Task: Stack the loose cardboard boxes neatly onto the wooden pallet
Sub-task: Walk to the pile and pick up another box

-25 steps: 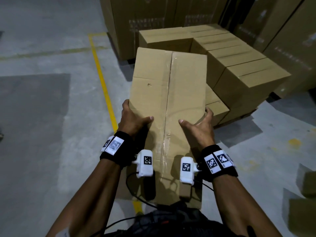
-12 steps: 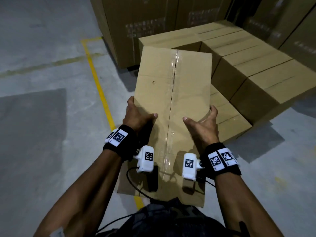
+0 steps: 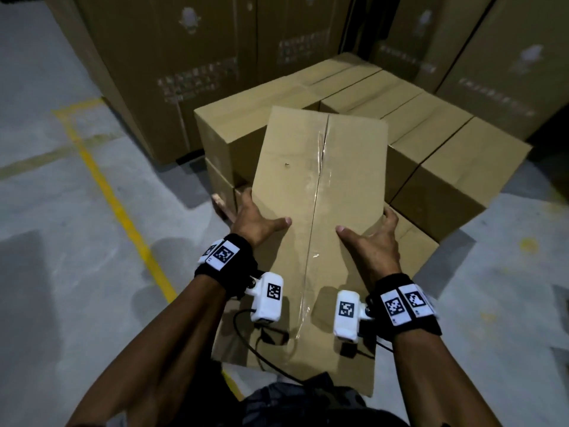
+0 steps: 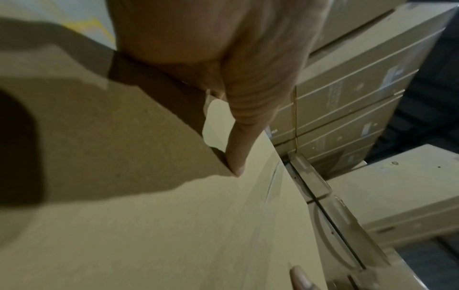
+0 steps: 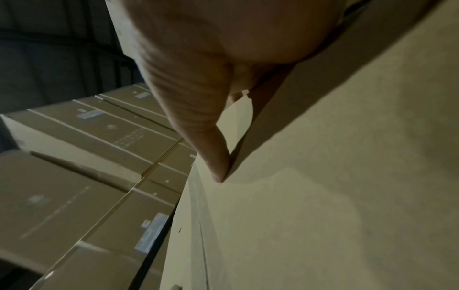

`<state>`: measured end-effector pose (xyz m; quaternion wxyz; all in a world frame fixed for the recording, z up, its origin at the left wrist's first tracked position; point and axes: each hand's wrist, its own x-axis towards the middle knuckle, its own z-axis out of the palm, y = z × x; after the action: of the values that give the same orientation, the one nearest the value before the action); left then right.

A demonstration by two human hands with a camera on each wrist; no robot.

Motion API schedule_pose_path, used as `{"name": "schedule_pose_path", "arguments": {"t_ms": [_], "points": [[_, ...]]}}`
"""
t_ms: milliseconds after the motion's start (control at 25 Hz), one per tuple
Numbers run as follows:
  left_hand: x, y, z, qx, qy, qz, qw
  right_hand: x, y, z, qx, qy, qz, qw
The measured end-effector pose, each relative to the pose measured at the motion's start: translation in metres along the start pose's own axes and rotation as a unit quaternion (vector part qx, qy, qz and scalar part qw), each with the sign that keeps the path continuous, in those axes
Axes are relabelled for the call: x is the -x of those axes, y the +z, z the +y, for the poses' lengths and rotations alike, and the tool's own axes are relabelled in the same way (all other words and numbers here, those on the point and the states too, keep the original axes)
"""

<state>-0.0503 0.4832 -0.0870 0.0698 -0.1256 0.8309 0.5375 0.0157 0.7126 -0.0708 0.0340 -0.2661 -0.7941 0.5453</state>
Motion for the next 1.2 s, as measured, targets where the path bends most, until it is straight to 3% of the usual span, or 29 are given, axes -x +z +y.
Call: {"name": "schedule_pose_path", "arguments": {"t_ms": [240,520,1200], "points": [[-0.117,-0.036,0.010,-0.012,0.017,-0.104,0.994,-0.035,0.082,-0.038,-0.028,0.057,0.087,0.994],[-0.208,-0.061,0.027,-0.054,0.051,-0.168,0.983,-0.069,0.140,-0.074,-0.040,0.107,0.151,0.982],[-0.397,0.012,0.083,-0.185,0.077,-0.217,0.955,-0.264,0.177,-0.085,-0.076,0.170,0.170,0.968]]}}
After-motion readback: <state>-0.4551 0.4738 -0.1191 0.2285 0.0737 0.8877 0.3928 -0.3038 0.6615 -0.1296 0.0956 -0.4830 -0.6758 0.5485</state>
